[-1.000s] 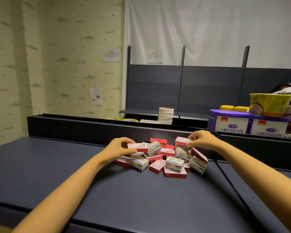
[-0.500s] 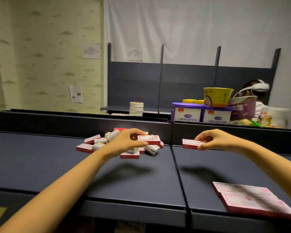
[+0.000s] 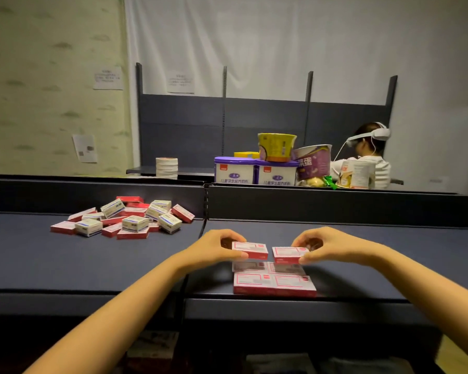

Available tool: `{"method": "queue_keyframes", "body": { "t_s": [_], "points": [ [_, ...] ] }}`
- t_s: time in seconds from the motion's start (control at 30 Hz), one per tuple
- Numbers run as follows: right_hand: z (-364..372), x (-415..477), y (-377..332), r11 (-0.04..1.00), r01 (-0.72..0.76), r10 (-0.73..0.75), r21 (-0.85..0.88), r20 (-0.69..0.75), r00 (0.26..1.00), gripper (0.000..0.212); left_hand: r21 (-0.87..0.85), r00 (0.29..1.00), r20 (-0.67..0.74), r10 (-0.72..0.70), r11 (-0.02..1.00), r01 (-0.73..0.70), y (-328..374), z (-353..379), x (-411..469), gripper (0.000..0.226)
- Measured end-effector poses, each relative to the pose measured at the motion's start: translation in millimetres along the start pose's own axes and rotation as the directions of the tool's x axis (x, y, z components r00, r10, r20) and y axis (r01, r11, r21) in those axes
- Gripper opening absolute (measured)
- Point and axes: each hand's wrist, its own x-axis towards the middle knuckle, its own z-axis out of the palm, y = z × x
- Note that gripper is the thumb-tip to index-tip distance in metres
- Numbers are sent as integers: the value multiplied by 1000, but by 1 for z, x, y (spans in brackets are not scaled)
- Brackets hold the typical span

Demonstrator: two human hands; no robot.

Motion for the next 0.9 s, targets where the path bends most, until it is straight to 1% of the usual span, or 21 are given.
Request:
{"method": "queue_keyframes", "body": {
  "t_s": [0.13, 0.2, 0.3, 0.43, 0.73, 0.9],
  "points": [
    [4, -2, 12, 999, 3, -3, 43, 3, 1000, 26, 36, 998, 48, -42, 999, 40, -1, 12, 4, 26],
    [6, -2, 15, 998, 3, -4, 57, 28, 1000, 25, 35, 995, 79, -66, 997, 63, -1, 14, 4, 24],
    [11, 2, 17, 999, 6, -10, 46, 73, 997, 23, -6, 988, 116, -99, 995, 100, -4, 12, 2, 21],
    [14, 10, 16, 998, 8, -13, 58, 85, 996, 23, -49, 983, 150, -103, 993, 111, -5, 5, -2, 23],
    [12, 18, 18, 999, -11, 4, 44, 156, 988, 25, -26, 983, 148, -104, 994, 109, -7, 7, 1, 21],
    [10, 20, 18, 999, -28, 22, 27, 192, 981, 26, -1, 978, 179, -110, 994, 111, -8, 5, 3, 29]
  ]
}}
